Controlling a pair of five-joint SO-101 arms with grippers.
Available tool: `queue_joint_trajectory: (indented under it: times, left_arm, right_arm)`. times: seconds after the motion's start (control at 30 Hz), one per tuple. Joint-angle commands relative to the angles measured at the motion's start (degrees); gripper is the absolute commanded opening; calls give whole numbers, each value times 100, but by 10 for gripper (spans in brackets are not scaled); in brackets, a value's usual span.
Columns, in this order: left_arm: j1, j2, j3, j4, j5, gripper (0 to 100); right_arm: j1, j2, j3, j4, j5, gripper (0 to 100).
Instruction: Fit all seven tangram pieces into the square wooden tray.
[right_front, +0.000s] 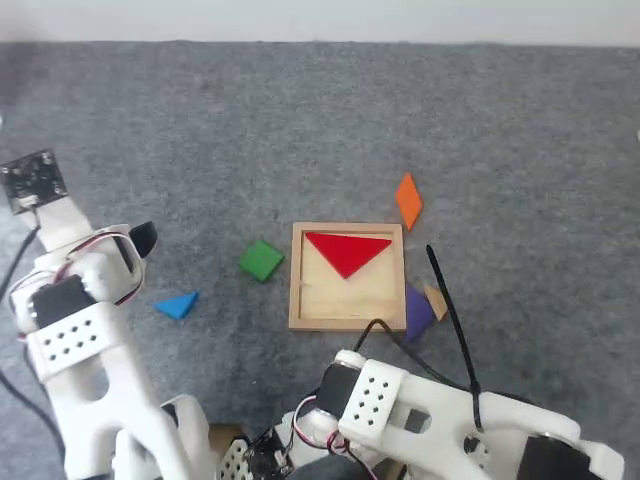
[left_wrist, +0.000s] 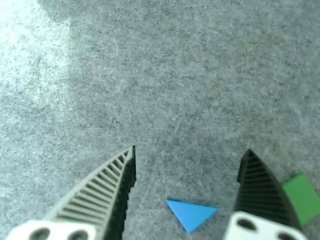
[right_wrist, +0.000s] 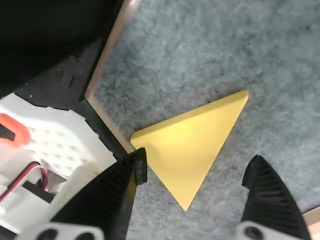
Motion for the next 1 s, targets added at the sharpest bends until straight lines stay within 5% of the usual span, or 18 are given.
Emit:
queue_joint_trajectory:
  times: [0.0,0.4,0.63,0.97]
  left_arm:
    - [9,-9,-57,-105,-9,317]
    - [9,-9,-57,-105,-9,317]
    - [0,-9,-66,-88,-9,317]
    - [-18,-9,-75,-88,-9,317]
  right_arm:
    - [-40,22,-35,-180,-281,303]
    - [-1429,22,-26,-435,-1178,303]
    - [-365,321,0,-330,-809,303]
    - [690,2879,-1354,-4,-255,303]
